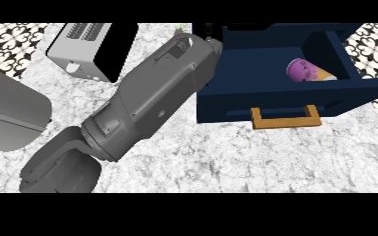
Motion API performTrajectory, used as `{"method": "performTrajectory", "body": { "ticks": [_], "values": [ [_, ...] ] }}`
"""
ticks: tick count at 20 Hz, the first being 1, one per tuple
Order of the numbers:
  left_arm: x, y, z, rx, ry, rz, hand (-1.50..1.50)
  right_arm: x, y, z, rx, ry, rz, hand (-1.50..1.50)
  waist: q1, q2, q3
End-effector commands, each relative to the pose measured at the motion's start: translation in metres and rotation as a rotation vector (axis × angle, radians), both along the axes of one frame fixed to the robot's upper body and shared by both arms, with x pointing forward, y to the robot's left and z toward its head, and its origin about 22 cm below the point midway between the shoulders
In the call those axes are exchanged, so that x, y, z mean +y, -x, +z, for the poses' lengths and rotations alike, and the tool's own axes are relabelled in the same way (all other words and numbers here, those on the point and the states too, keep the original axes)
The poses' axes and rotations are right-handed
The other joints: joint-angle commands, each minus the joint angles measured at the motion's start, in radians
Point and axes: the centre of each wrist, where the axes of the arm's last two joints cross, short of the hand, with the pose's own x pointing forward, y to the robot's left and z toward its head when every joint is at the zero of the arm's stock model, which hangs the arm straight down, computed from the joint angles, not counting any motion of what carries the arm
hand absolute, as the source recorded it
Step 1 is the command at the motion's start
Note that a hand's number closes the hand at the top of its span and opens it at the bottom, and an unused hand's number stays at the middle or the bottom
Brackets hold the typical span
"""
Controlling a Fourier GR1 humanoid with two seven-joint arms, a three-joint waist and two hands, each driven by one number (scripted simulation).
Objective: Pick up the can, place it into the drawer and close the drawer
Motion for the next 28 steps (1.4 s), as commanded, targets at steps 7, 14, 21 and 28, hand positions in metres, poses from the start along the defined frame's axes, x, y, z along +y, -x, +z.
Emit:
{"method": "performTrajectory", "body": {
  "ticks": [7,14,21,28],
  "values": [
    [-0.004,0.005,0.002,0.044,0.036,-0.02,-1.5,0.057,-0.054,-0.003,-0.011,0.232,-0.032,-1.5,0.054,-0.009,-0.001],
    [-0.007,0.0,0.034,0.037,0.023,-0.011,-1.5,0.083,-0.117,-0.021,-0.047,0.392,-0.064,-1.5,0.065,-0.012,-0.001],
    [0.009,0.001,0.017,0.064,0.013,0.023,-1.5,0.104,-0.165,-0.049,-0.006,0.594,-0.064,-1.5,0.082,-0.02,-0.001],
    [0.039,-0.005,0.022,0.047,-0.013,0.049,-1.5,0.108,-0.216,-0.054,0.01,0.809,-0.074,-1.5,0.081,-0.019,-0.001]
  ]
}}
